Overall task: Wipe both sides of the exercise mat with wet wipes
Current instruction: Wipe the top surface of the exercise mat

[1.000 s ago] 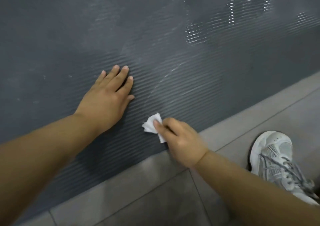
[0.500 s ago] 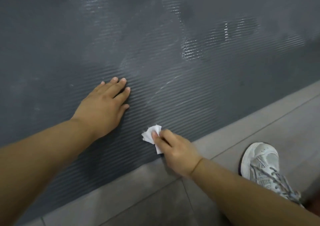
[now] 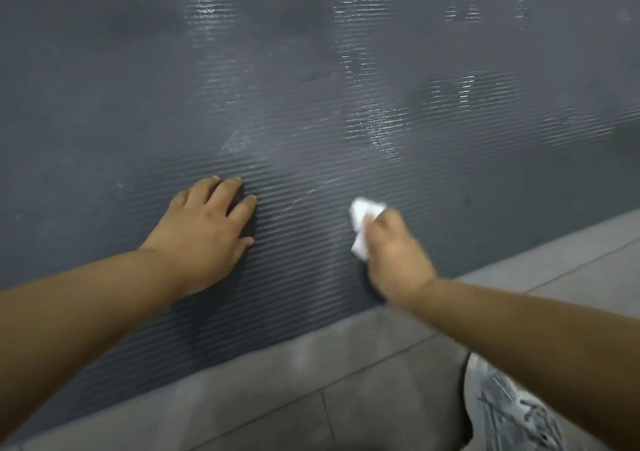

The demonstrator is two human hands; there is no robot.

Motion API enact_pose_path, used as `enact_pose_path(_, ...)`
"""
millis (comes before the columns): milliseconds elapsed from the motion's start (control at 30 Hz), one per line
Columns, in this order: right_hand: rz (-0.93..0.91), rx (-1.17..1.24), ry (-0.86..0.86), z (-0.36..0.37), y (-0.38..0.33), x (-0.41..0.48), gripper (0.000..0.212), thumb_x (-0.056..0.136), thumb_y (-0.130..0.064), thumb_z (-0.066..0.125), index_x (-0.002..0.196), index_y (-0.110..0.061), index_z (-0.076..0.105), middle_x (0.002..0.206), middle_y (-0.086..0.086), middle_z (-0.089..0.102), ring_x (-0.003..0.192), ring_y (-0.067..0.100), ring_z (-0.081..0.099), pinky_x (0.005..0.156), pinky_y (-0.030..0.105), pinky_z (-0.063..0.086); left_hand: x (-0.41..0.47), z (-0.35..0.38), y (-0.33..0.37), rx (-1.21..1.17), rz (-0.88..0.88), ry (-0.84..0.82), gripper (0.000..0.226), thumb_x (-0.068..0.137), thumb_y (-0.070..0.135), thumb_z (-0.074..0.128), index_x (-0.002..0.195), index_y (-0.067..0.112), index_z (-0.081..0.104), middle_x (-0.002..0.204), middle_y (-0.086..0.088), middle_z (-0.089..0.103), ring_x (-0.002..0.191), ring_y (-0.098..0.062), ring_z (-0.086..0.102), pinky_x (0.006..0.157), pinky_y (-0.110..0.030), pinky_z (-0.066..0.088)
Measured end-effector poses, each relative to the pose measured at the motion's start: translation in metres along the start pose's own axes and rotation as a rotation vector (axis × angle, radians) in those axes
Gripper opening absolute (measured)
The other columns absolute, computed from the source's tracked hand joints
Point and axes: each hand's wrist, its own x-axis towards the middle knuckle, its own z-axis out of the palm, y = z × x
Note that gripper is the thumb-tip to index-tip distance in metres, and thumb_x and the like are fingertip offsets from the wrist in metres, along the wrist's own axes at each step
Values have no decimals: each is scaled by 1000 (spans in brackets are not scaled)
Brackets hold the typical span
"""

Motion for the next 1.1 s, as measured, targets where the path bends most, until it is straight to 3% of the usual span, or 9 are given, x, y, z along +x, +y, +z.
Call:
enact_pose_path(67,-322,-36,-156,13,-28,-29,45,101,-27,24,132,-2,45,118,21,52,93,40,58,74,41,50,6,-4,10,17,-6,-10,62,64,33,81,113,1,64,119,-25,57,104,-48,57,74,-60,50)
enact_pose_path(133,-488,-6,-257,5,-17,-38,74,92,-44,-6,128,-9,49,107,14,59,89,32,58,69,34,44,14,-8,23,4,-10,-5,63,69,35,78,120,2,60,126,-25,53,112,-47,53,81,-59,48)
enact_pose_path(267,-379,-90,-164,-25,87,-15,28,102,-33,27,110,-18,49,83,0,59,65,22,62,52,28,44,31,-16,46,4,-56,-111,69,94,50,37,150,16,15,156,-11,6,143,-31,8,113,-43,21)
enact_pose_path(467,-17,-212,-237,-76,172,10,38,94,-18,41,132,-16,42,115,9,44,78,24,47,67,34,42,44,-33,67,111,-125,-333,73,95,53,33,149,13,4,153,-15,-4,141,-34,2,113,-41,23)
enact_pose_path(667,-569,67,-184,-20,112,-22,46,100,-35,20,134,-16,44,109,-26,52,88,9,59,79,27,52,52,-27,93,-101,-345,-258,73,92,55,34,147,11,18,153,-15,6,142,-36,1,115,-47,18)
enact_pose_path(733,-754,40,-103,-15,91,-12,43,95,-31,26,121,-14,57,88,-15,55,64,10,53,55,27,47,55,-24,101,-235,-440,-135,70,91,51,40,146,12,25,150,-15,18,141,-36,8,115,-48,18)
enact_pose_path(833,-501,-73,61,-34,123,38,47,93,-39,19,121,-15,49,88,-7,44,61,10,41,54,24,30,56,-17,106,-336,-501,31,64,90,39,51,142,5,36,144,-19,31,138,-41,19,113,-52,23)
enact_pose_path(1000,190,-31,166,-63,168,96,47,86,1,39,134,1,41,119,17,40,79,26,41,70,32,41,53,-8,93,-288,-513,137,51,91,33,57,132,3,51,134,-20,44,120,-45,41,101,-58,36)
enact_pose_path(1100,-65,41,220,-44,119,89,47,78,1,42,123,6,53,103,16,48,59,31,51,47,31,42,59,-10,87,-340,-669,164,59,90,35,55,140,6,41,144,-15,35,130,-39,28,110,-51,27)
